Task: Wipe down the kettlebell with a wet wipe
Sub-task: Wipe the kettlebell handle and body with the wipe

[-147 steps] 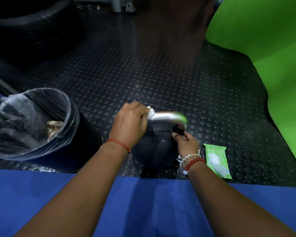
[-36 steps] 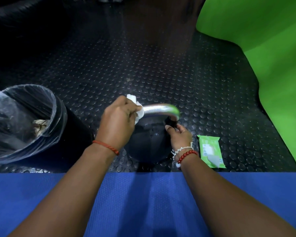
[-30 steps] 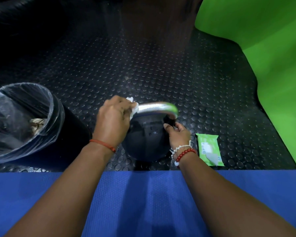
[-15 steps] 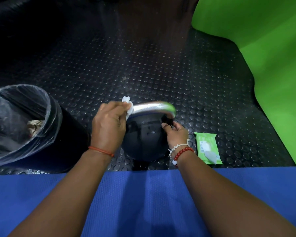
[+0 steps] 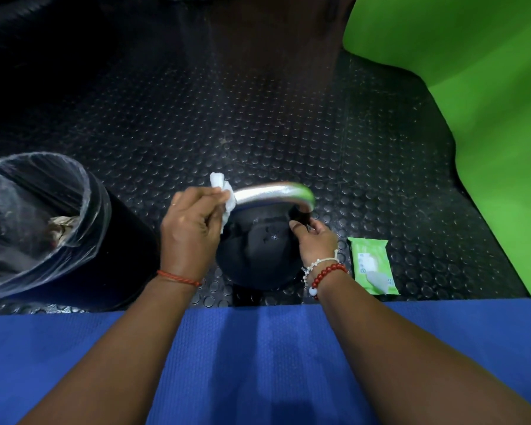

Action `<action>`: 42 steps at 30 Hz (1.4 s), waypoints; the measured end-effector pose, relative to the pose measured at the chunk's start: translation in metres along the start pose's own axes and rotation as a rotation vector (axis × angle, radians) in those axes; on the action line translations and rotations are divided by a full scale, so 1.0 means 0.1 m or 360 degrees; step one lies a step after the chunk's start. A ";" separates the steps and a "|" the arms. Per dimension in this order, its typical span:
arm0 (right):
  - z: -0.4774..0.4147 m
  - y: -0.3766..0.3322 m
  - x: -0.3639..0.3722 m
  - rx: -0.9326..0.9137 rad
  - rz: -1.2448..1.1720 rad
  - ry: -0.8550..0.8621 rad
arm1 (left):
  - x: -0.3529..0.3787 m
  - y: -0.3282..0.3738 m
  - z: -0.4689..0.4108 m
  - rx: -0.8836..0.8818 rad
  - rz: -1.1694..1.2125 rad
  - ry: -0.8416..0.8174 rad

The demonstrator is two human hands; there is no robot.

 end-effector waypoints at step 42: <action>0.05 -0.03 0.00 0.0029 -0.0108 0.0015 | 0.57 0.47 0.25 -0.2499 0.2440 0.0841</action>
Point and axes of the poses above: each hand's wrist, its own z-axis away from the middle knuckle, its own x-axis out of the palm, y = z × x, the point moved 4 cm from there along -z, towards the middle knuckle, and after that the axes turned 8 degrees about -x, right-handed, at the moved point
